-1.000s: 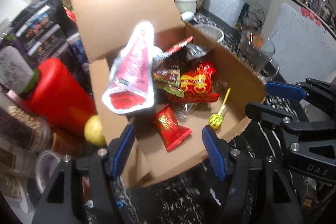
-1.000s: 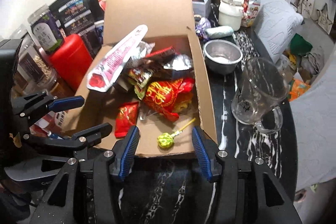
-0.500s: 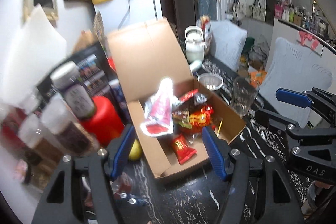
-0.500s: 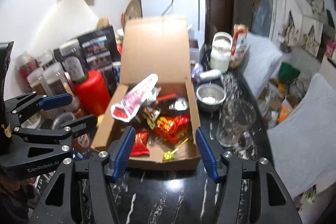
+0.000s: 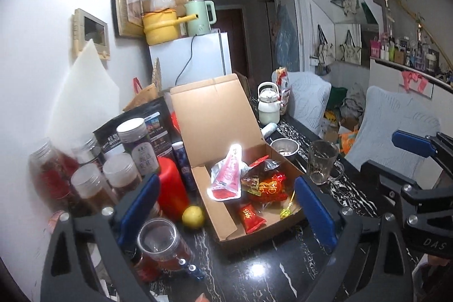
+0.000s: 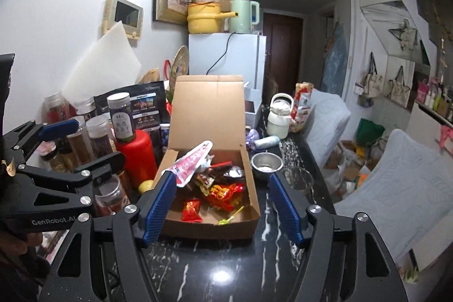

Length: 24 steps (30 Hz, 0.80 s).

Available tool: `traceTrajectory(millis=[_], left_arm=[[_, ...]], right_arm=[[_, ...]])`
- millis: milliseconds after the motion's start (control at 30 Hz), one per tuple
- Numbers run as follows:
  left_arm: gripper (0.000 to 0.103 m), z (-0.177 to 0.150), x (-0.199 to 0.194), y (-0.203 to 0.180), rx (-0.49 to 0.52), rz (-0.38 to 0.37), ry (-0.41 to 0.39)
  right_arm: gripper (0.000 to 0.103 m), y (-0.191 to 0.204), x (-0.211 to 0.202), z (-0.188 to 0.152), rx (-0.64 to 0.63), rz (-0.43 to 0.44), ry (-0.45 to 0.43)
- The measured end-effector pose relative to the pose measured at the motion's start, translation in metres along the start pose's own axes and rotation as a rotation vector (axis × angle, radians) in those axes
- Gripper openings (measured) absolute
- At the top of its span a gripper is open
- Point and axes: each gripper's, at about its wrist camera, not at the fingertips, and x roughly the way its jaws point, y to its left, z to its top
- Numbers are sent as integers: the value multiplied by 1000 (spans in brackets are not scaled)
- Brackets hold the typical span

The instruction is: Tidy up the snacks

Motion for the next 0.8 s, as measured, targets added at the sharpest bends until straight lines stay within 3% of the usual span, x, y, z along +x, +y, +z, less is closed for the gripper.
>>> traceTrajectory(millis=[233, 367, 800], left_arm=[[97, -19, -21, 3, -10, 20, -31], [97, -35, -28, 1, -1, 40, -38], [97, -76, -18, -18, 41, -15, 45]], right_arm=[[83, 8, -20, -16, 28, -41, -16], [83, 13, -27, -30, 41, -66, -10], [83, 23, -30, -75, 61, -147, 71]])
